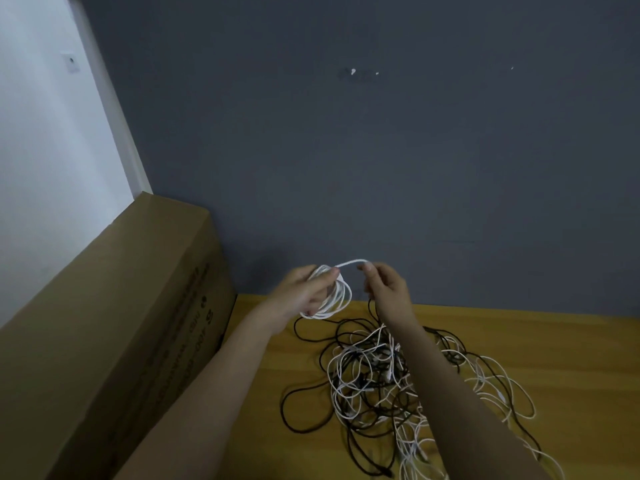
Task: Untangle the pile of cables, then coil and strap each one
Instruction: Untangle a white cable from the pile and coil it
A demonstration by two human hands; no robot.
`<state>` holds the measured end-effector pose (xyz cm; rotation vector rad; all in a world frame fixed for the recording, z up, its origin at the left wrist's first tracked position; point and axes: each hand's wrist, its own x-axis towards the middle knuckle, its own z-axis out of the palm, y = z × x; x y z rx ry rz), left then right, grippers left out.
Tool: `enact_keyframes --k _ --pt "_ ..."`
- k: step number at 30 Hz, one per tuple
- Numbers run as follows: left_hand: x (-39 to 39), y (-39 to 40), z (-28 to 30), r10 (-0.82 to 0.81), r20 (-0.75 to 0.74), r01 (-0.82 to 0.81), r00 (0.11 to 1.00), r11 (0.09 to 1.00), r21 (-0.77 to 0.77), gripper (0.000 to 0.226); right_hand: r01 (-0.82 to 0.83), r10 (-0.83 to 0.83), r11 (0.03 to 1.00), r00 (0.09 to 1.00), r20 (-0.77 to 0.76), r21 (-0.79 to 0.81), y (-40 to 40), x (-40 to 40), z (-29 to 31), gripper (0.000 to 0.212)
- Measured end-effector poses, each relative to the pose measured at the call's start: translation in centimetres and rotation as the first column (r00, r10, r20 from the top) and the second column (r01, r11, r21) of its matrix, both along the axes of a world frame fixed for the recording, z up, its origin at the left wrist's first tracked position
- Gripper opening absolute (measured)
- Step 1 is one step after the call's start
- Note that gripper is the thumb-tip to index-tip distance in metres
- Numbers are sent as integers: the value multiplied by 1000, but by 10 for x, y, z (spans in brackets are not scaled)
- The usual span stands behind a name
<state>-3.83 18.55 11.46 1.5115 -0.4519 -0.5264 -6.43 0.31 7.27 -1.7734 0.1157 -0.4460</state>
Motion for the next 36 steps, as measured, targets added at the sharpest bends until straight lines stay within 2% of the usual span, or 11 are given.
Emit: enact_keyframes --k 5,8,10,14,16,19,23,28,31,34,36 --pt "1 -10 4 37 -119 -57 992 984 -167 32 -100 103 994 991 -82 45 12 3 -26 33" --pt "7 -18 7 68 -182 -120 981 948 -295 28 -264 209 948 937 -280 -179 29 -9 -40 35" --pt "12 -24 6 110 -185 -165 976 936 -310 25 -402 242 842 878 -414 -360 32 -20 -51 33" --pt "14 -33 -17 286 -14 -286 958 956 -64 25 -484 270 655 867 -418 -580 33 -34 -55 31" --pt "12 -38 -35 269 106 -278 957 957 79 19 -466 293 604 884 -364 -647 34 -33 -46 28" --pt "14 -39 -57 149 270 -228 951 929 290 32 -397 282 707 917 -282 -585 27 -31 -33 21" --pt "19 -38 -64 -65 320 -113 945 854 507 46 -309 233 893 940 -250 -328 15 -33 -29 26" --pt "16 -38 -71 -313 423 -126 850 659 741 46 -372 224 854 893 -390 -363 -8 -29 -44 13" --pt "15 -27 -81 -388 341 -86 857 543 835 57 -380 141 800 870 -472 -463 -31 -36 -71 9" --pt "15 -13 -90 -421 202 5 884 442 897 81 -283 41 857 871 -490 -431 -46 -48 -92 15" --pt "14 -8 -91 -434 198 30 879 464 885 71 -157 -3 933 896 -443 -325 -49 -48 -89 22"
